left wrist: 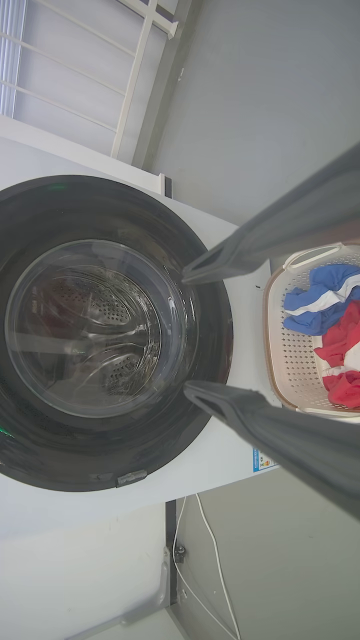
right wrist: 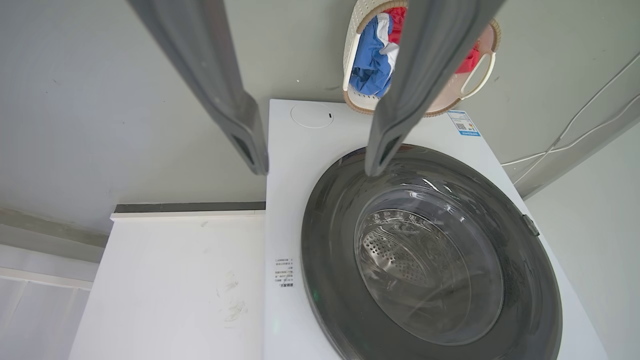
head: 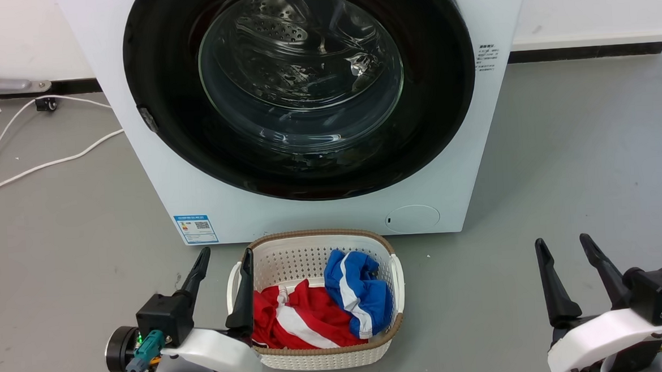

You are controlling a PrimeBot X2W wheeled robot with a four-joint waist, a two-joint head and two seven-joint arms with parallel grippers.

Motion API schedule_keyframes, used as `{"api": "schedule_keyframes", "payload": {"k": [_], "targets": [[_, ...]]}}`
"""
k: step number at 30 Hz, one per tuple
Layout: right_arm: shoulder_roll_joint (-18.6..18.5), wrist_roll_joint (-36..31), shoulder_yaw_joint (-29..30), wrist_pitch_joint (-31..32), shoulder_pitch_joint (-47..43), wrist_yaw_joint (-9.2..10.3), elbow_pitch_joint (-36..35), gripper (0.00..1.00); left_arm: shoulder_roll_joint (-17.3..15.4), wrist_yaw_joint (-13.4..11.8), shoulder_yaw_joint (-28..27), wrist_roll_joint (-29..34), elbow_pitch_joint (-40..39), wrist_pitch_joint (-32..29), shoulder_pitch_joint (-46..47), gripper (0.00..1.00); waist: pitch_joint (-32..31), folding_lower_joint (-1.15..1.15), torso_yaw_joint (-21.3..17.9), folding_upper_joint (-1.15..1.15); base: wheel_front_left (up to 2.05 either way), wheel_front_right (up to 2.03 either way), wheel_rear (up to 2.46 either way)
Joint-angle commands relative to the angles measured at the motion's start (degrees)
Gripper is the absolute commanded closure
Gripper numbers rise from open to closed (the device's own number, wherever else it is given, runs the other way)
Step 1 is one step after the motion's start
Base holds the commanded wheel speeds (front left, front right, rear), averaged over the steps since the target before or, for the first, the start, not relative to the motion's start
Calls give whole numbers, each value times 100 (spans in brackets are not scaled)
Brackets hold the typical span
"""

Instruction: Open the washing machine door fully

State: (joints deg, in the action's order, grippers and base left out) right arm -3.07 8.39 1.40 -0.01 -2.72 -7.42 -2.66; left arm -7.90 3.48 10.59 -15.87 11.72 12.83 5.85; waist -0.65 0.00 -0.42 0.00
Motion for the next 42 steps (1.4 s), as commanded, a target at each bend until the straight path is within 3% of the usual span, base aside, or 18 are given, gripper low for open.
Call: {"api": "schedule_keyframes", "payload": {"k": [1,21,34,35,36,38,42], "targets": [[19,-89,6,-37,-8,-11,-56,0,2,-10,2,110,1,37,-11,0,1,0,-1,0,0,0,0],[27,-477,46,-191,-3,-6,15,0,79,-52,-46,560,109,243,-60,0,3,0,-13,0,0,0,0],[27,-267,54,-205,37,-7,156,0,112,-54,-92,467,180,238,-68,0,-10,0,-10,0,0,0,0],[27,-213,49,-174,38,-6,181,8,114,-56,-93,463,183,238,-62,0,-10,0,-8,0,0,0,0],[27,-213,49,-158,46,-7,191,53,117,-58,-97,461,183,238,-57,0,-10,0,-6,0,0,0,0],[27,-166,46,-142,55,-7,208,100,122,-63,-93,465,180,238,-51,0,-13,0,-3,0,0,0,0],[27,-40,44,-119,64,-6,234,100,123,-65,-108,456,186,238,-47,0,-16,0,-2,0,0,0,0]]}}
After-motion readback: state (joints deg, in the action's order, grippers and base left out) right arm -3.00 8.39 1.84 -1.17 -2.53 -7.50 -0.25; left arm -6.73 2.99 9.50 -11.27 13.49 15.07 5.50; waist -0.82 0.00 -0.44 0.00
